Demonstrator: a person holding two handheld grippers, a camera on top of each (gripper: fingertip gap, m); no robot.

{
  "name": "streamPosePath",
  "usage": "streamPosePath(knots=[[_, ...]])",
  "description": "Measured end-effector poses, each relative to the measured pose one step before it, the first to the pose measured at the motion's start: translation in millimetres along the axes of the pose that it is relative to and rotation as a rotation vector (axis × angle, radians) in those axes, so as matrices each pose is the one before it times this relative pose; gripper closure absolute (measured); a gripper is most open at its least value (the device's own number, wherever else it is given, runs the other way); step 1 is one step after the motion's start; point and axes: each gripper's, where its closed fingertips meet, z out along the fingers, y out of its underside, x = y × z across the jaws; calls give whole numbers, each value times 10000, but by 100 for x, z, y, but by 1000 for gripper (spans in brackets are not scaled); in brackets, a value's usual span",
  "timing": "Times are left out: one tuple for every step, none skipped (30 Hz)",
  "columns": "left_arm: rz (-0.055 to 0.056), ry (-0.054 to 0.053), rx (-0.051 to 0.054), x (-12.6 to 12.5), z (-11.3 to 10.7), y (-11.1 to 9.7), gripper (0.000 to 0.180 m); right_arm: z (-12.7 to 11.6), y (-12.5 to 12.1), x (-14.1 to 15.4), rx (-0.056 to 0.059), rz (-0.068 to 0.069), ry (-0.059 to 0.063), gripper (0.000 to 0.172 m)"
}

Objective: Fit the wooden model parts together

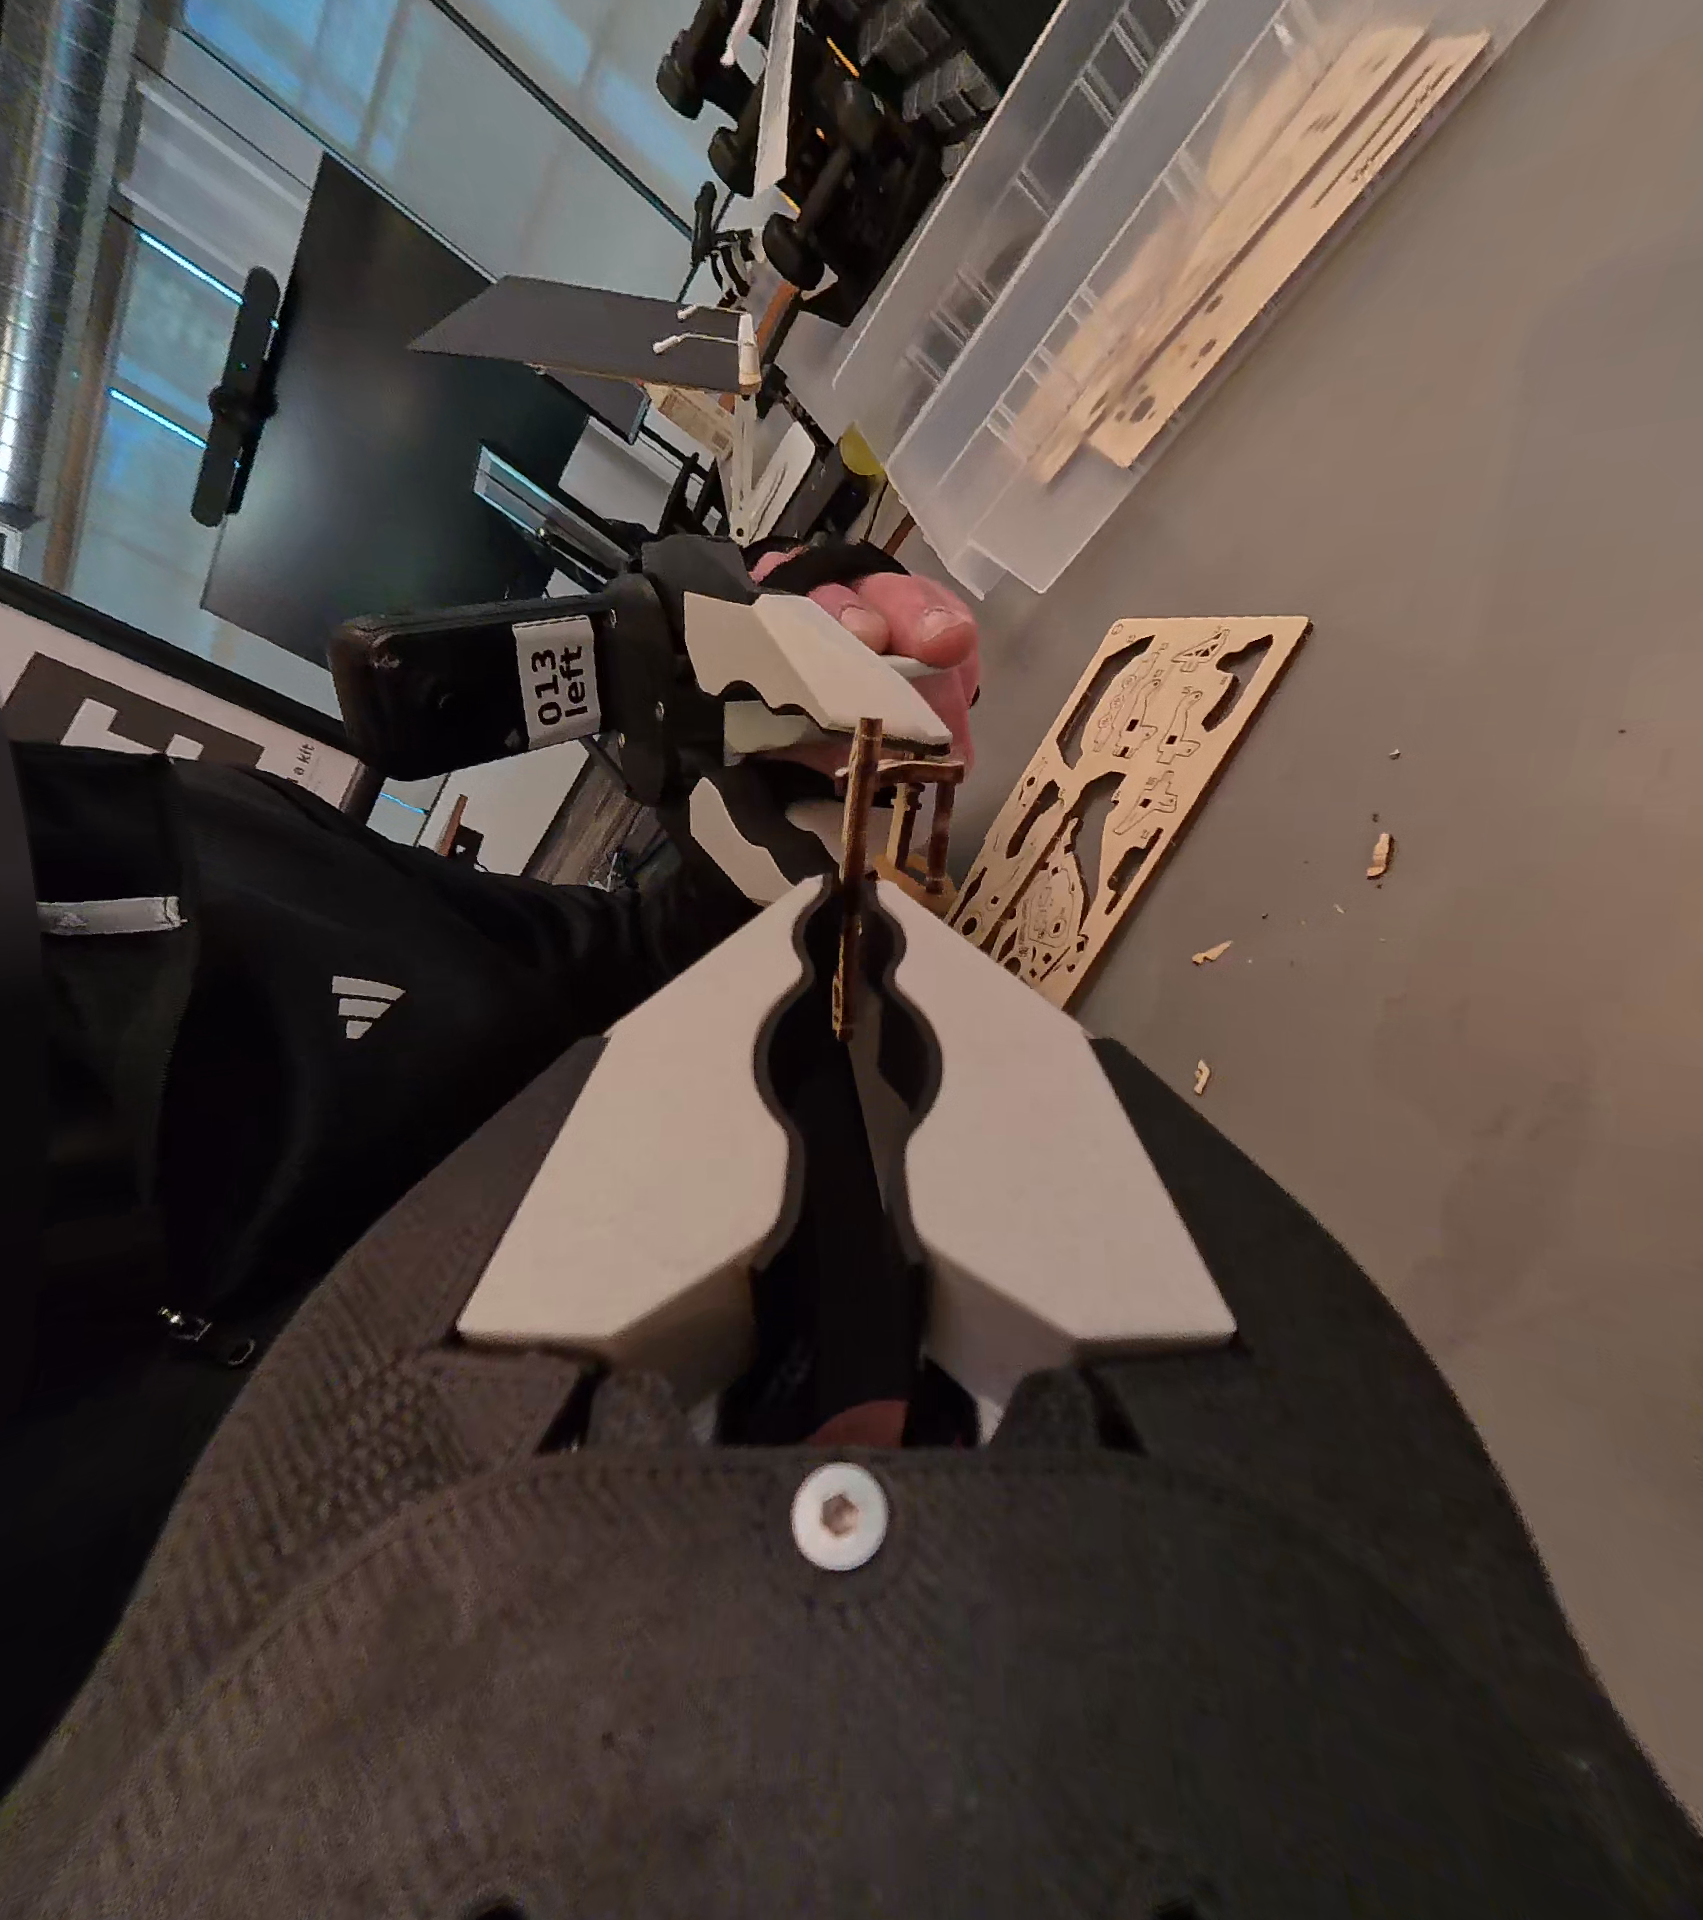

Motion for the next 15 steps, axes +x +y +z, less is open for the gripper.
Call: streamPosePath(knots=[[78, -30, -111, -65, 58, 152, 139, 62, -10, 50, -63, -70, 61, 172], [11, -18, -52, -65, 52, 64, 139, 52, -38, -12, -33, -50, 1, 171], [-46, -4, 38, -82, -9, -33, 139, 25, -47, -51, -13, -48, -34, 172], [-101, -9, 62, -93, -23, -55, 139, 0, -70, -43, 16, -41, -43, 171], [-104, -15, 25, -95, 34, -10, 139, -26, -128, 15, 61, 4, -15, 172], [-35, -5, -38, -38, 51, 87, 139, -8, -56, 76, 16, -16, 24, 171], [-16, 5, -44, 3, 72, 99, 139, 0, 6, 96, -6, -46, 36, 171], [-87, 15, 1, -18, 42, 20, 139, -14, -27, 36, 24, -49, -2, 171], [-100, 5, 44, -47, 22, -57, 139, -35, -75, -21, 51, -35, -39, 171], [-42, 13, 24, -18, 10, -6, 139, -15, -22, -25, 13, -15, -42, 171], [-36, 10, 13, -14, 23, 7, 139, -9, -24, -17, 10, -24, -33, 171], [-82, 40, 27, 3, 34, 8, 139, 10, 2, -22, -5, -15, -51, 171], [-95, 36, 46, -2, 28, -10, 139, -8, 7, -23, -5, -7, -58, 171], [-58, 20, 17, -19, 8, 25, 139, -19, 4, 40, -6, 5, -30, 171], [-51, 7, 36, -29, 8, -18, 139, -30, -44, 32, 14, -5, -29, 171]])
